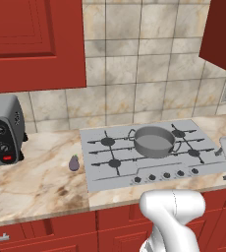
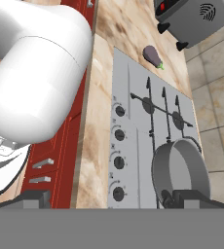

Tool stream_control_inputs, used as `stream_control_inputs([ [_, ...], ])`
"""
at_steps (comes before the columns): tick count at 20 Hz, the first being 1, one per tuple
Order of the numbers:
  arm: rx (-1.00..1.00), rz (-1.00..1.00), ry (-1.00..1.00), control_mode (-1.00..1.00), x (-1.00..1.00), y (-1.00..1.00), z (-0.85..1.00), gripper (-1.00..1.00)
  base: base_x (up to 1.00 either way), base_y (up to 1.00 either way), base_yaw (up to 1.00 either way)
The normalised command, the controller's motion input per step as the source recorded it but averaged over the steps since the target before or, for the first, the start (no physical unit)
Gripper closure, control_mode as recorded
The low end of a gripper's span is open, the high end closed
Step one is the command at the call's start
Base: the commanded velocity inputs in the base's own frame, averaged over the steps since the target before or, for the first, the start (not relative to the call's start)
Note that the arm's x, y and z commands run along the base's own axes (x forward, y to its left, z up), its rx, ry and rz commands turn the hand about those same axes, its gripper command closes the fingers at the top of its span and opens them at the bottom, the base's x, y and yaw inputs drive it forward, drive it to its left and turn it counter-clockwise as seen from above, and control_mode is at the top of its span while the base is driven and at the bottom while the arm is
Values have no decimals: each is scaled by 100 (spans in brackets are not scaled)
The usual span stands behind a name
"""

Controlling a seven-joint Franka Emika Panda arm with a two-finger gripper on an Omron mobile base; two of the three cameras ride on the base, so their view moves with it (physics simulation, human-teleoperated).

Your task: Turn on the burner for the pot on the stove. Wait thirty seconds for the pot to heat up. Then add the eggplant to the pot.

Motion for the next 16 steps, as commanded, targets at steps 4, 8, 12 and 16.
stream_control_inputs([
  [4,0,0,0,-100,0,0,0,-100,0,0,0],
  [8,0,0,0,-100,0,0,0,-100,0,0,0],
  [12,0,0,0,-100,0,0,0,-100,0,0,0],
  [16,0,0,0,-100,0,0,0,-100,0,0,0],
])
